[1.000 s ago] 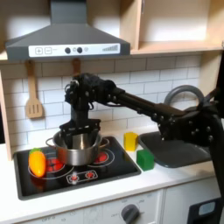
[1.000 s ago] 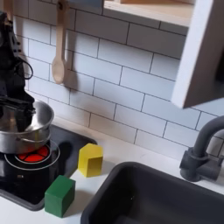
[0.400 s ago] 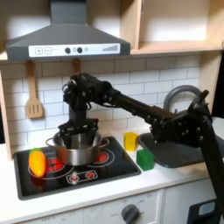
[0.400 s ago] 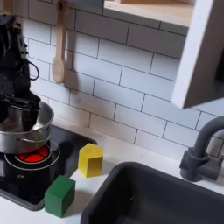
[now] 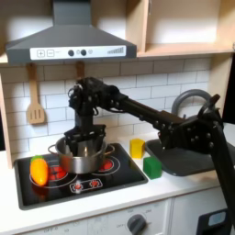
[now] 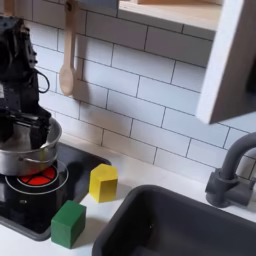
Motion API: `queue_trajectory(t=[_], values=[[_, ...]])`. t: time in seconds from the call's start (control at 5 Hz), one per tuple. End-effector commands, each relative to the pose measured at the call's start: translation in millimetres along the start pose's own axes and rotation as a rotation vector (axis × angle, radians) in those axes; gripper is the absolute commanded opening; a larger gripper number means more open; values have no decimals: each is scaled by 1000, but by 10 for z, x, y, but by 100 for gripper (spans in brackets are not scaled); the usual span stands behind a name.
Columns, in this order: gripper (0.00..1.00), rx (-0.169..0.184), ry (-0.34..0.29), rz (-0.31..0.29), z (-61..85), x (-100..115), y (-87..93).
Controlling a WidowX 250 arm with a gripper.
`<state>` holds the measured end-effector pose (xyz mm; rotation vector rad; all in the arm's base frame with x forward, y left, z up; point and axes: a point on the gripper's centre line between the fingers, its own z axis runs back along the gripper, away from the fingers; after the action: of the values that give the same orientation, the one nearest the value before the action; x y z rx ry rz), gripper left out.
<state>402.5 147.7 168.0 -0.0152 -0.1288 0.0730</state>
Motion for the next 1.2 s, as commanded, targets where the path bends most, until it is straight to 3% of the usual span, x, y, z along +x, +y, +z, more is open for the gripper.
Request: queue_trajectory(t=[0.0,1.0], values=[[100,-16,14,-9,-57,-45,-110],[100,-30,1,-49,17,-179,-343]])
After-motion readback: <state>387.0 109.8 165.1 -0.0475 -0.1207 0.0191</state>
